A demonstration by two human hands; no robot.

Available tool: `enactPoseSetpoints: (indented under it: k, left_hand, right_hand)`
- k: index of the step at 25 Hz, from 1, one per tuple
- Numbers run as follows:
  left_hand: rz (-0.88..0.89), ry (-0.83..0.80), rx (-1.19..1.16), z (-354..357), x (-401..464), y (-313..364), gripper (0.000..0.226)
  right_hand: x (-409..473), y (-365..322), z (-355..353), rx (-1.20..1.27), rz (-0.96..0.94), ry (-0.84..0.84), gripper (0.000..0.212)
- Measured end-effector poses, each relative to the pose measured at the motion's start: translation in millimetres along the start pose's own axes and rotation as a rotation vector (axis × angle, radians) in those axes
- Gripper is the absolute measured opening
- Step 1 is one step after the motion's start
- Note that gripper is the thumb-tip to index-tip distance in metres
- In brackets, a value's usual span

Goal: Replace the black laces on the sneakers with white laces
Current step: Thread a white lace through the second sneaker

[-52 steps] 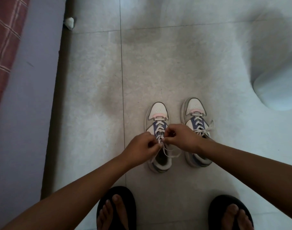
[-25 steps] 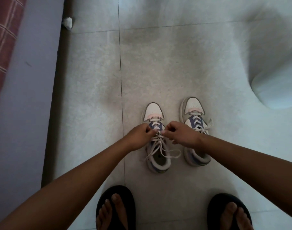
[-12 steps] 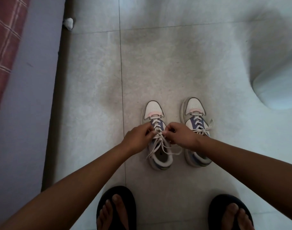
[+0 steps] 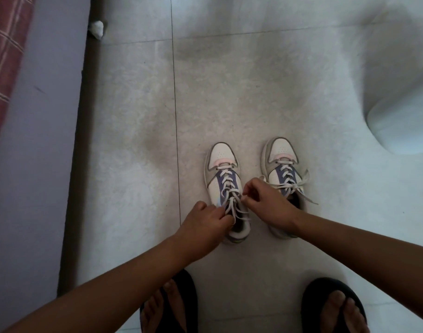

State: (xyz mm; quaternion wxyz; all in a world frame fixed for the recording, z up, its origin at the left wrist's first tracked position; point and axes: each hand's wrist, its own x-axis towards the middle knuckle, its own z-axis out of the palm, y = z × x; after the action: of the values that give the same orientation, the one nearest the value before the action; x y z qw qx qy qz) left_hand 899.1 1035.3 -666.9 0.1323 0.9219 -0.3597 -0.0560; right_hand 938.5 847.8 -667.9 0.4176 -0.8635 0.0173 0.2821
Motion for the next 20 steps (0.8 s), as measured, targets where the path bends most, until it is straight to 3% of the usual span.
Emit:
enactPoseSetpoints:
  k: [3,6,8,9,11,13,15,17,20]
  left_hand:
    - [-0.107,0.042,-0.187,-6,2,-2,0.011]
    - [-0.608,0.121,-0.714,-18,12,-13,0.016]
    - [-0.883,0.160,-1.025,-24,18,-24,0.016]
    - [-0.937,0.128,-1.012,-26,21,-27,0.013]
    - [-0.854,0.059,-0.647,-28,22,-24,0.016]
    - [-0.533,0.145,-0.263,-21,21,-17,0.036]
    - [-0.329,0.043,-0.101,-11,23,-10,0.043]
    - [-0.348,-0.118,-0.028,1,28,-9,0.045]
    - [-0.406,-0.118,0.007,9,31,-16,0.045]
  right_hand:
    - [-2,-5,-3,-0.151,-0.159,0.038,0.007]
    - [-2,-7,-2,-0.434,-0.333,0.037,0.023]
    - [-1,-9,5,-0.607,-0.331,0.039,0.040]
    - [1,-9,9,-0.680,-0.296,0.041,0.047]
    - [5,-9,19,-0.789,-0.243,0.049,0.050]
    - [8,-11,23,-0.805,-0.232,0.079,0.043]
    - [10,-12,22,-0.774,-0.255,0.086,0.039]
    - [9,-12,19,-0.681,-0.279,0.071,0.035]
    - [6,-14,11,-0.387,-0.243,0.058,0.026]
